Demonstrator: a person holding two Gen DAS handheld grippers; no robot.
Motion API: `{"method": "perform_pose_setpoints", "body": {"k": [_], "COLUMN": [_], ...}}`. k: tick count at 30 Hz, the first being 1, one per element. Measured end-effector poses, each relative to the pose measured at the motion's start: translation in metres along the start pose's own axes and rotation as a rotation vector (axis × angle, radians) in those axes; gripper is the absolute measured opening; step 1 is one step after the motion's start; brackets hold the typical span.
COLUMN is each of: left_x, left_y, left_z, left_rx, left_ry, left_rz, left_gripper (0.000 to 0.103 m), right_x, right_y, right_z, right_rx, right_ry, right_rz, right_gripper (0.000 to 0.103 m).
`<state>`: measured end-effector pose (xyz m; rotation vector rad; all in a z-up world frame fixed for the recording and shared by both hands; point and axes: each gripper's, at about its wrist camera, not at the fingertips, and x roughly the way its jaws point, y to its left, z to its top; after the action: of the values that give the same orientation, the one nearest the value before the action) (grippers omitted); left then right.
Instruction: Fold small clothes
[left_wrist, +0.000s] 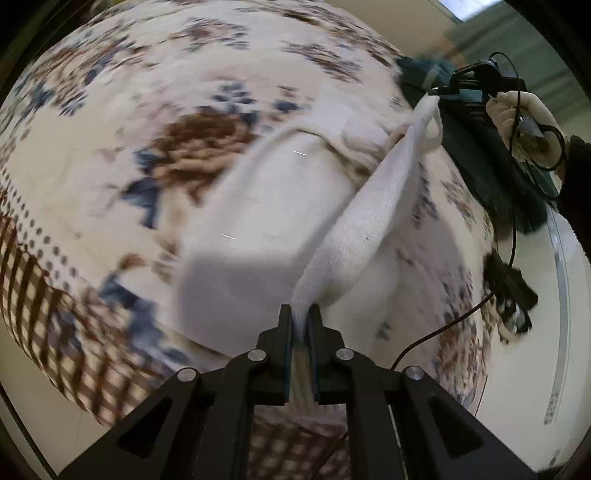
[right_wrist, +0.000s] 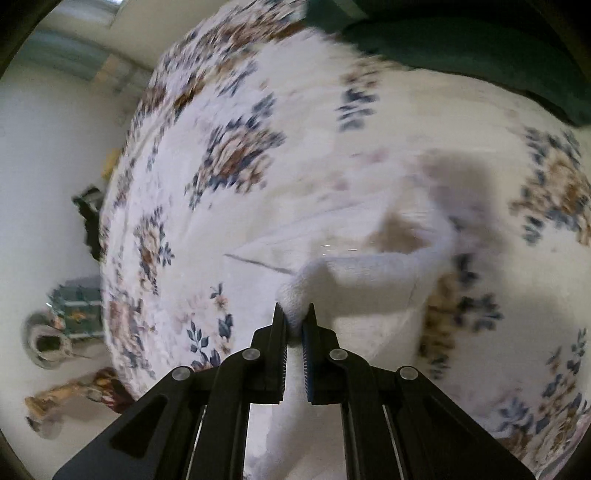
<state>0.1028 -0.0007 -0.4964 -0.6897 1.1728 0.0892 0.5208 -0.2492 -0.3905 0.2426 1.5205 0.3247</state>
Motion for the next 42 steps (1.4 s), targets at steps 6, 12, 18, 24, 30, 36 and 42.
{"method": "perform_pose_setpoints", "body": {"k": [6,12,18,24,30,36,42], "left_x": [0.033,0.035,0.025,0.053,0.076,0.093,0.099], "left_y": [0.083,0.148,0.147,0.103,0.083,0.064,0.046], "left_z": [0.021,0.017,0.026,0.038,0.041,0.042,0.038], "left_rx": [-0.147,-0.309,-0.236,-0.054,0.002,0.081,0.181], "left_ry": [0.094,0.151,0.162,0.225,0.289,0.353,0.363], "left_rz": [-0.118,-0.083,-0.093,-0.048,0.017,0.084,0.111], "left_gripper": [0.01,0.029,0.054,0.054,0.054,0.054,0.01], "right_x": [0.101,0.17,0.16,0.103,0.128,0.15,0.114], "right_y": [0.106,0.128,0.094,0.013,-0.095,-0.114,-0.11], "right_z": [0.01,0.017,-0.007,-0.134,-0.308,-0.387,-0.429], "right_rx": [-0.136,-0.146,0.004,0.08,0.414,0.531,0.516], "right_ry": [0.058,0.088,0.182,0.202,0.374,0.284,0.201], "right_rz": [-0.176,-0.298,-0.129,-0.107,-0.006,0.137,0.051], "right_gripper": [0.007,0.009,0.034,0.034,0.041,0.006,0.005]}}
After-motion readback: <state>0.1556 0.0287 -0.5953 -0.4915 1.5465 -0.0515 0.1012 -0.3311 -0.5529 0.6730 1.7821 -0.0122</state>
